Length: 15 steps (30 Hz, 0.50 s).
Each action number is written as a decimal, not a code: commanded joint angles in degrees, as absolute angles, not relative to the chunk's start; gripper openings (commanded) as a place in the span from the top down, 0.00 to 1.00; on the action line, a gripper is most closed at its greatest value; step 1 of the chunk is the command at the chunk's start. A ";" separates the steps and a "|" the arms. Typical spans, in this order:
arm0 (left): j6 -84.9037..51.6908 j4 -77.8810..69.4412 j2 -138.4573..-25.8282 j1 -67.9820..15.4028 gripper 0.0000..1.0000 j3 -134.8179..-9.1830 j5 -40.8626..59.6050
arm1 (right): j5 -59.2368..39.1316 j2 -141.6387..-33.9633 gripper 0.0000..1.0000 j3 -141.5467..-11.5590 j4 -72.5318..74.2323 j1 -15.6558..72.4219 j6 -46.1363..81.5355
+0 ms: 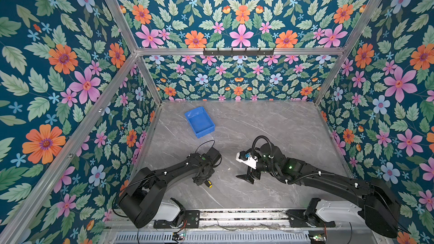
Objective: Put the screwdriver in the bin
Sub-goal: 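Close the left gripper on the screwdriver handle, then lift the screwdriver with the left gripper and carry it over the blue bin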
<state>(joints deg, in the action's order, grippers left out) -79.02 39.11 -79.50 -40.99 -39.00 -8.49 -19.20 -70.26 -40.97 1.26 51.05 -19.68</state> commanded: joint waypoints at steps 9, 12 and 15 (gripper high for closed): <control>-77.63 42.52 -79.00 -41.02 0.89 -42.79 -12.42 | -19.12 -71.54 0.01 -42.80 1.99 51.06 -21.27; -76.39 43.62 -78.83 -40.79 0.90 -45.68 -14.73 | -17.58 -71.72 0.01 -43.21 2.74 51.04 -21.60; -73.20 44.96 -80.39 -40.02 0.90 -50.97 -16.37 | -15.85 -71.93 0.01 -44.41 3.34 50.98 -21.71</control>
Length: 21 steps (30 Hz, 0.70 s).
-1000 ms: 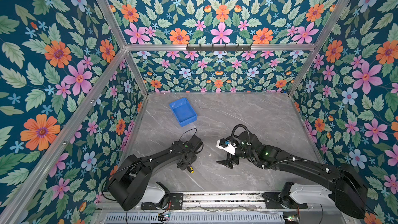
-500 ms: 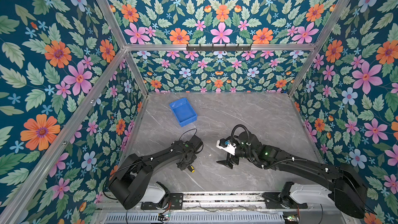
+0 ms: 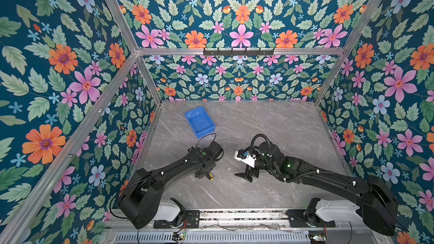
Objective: Put the screwdriver in the bin
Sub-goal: 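Lift the screwdriver with the left gripper and carry it over the blue bin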
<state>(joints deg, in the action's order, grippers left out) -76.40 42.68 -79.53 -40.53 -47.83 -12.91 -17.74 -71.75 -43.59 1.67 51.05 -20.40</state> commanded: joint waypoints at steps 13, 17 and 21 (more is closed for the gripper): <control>-55.91 43.66 -92.62 -28.64 0.89 -72.27 -16.37 | -15.20 -75.00 0.01 -50.50 7.00 46.53 -22.41; -52.08 42.97 -96.42 -25.67 0.90 -77.66 -16.79 | -15.22 -76.93 0.01 -52.96 7.25 45.71 -23.61; -48.77 40.29 -99.84 -22.54 0.90 -81.05 -15.90 | -15.12 -78.14 0.01 -54.20 8.11 45.35 -23.56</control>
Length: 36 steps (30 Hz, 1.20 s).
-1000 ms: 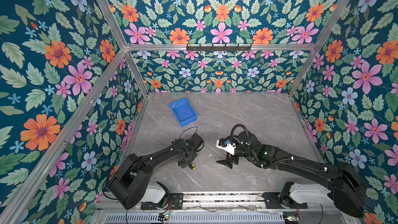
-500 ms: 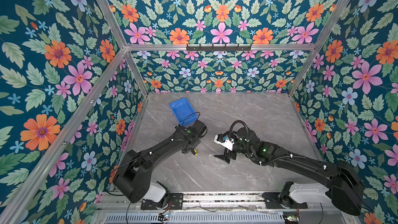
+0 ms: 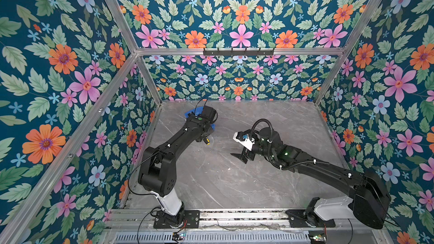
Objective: Put the screwdriver in the bin
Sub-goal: 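Lift the screwdriver with the left gripper and carry it over the blue bin, then lower the screwdriver into the blue bin and open the left gripper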
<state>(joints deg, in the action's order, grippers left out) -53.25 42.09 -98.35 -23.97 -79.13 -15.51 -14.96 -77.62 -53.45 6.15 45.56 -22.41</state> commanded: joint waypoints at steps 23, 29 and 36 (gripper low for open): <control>-41.57 34.94 -120.23 -14.53 0.89 -99.59 -9.91 | -12.24 -77.56 0.01 -54.22 8.24 45.18 -22.24; -41.91 34.50 -123.58 -13.93 0.89 -101.50 -9.36 | -10.17 -78.30 0.01 -53.61 13.72 45.18 -18.56; -43.37 33.40 -126.53 -12.88 0.89 -101.87 -7.08 | -10.46 -78.51 0.01 -53.70 14.03 45.18 -17.90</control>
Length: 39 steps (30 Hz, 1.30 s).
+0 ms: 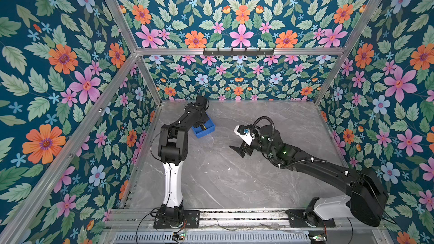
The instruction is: Put the screwdriver in the bin
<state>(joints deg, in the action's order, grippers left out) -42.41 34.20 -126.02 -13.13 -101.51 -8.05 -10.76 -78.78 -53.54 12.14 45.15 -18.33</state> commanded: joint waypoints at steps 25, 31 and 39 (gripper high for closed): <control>-43.37 33.32 -116.20 -12.60 0.40 -97.58 -8.30 | -10.89 -71.54 0.01 -50.12 7.98 44.00 -18.46; -40.81 30.55 -107.06 -14.31 0.36 -92.91 -12.79 | -9.87 -69.39 0.01 -49.59 7.90 42.82 -18.80; -31.05 18.55 -92.65 -18.35 0.16 -78.44 -22.43 | -7.50 -65.83 0.01 -47.31 7.56 41.46 -18.60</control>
<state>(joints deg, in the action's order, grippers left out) -36.71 25.26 -95.85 -17.67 -82.52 -16.93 -8.73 -66.83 -47.94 6.98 41.78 -18.17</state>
